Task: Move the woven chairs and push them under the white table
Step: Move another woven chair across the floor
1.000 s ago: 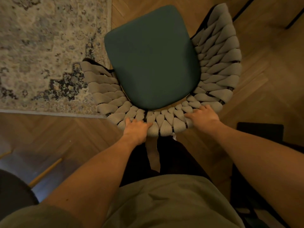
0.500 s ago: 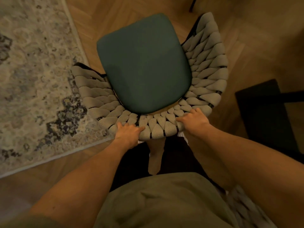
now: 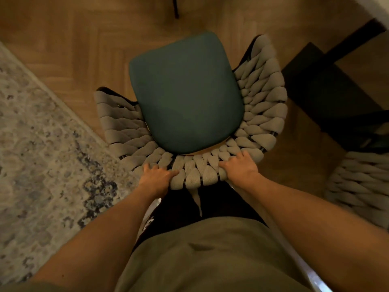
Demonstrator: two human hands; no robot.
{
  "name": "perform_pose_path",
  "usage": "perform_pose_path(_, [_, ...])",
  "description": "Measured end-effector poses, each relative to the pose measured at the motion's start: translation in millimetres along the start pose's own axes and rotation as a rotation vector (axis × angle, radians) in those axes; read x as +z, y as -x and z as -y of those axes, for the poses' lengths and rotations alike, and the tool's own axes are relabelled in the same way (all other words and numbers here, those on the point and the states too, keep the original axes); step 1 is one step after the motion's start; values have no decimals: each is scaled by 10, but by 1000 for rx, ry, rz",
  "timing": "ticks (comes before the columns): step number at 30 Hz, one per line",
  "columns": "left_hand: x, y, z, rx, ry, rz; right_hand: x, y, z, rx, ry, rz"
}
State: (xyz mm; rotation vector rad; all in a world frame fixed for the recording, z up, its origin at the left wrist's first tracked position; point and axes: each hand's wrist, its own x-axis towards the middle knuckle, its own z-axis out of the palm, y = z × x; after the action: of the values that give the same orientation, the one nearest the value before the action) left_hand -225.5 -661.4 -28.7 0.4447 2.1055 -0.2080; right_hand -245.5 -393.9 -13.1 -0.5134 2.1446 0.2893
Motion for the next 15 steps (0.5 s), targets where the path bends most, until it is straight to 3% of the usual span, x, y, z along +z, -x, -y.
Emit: perform_pose_path(15, [-334,-286,473,366,-575,5,623,417,1121,353,-564,-17])
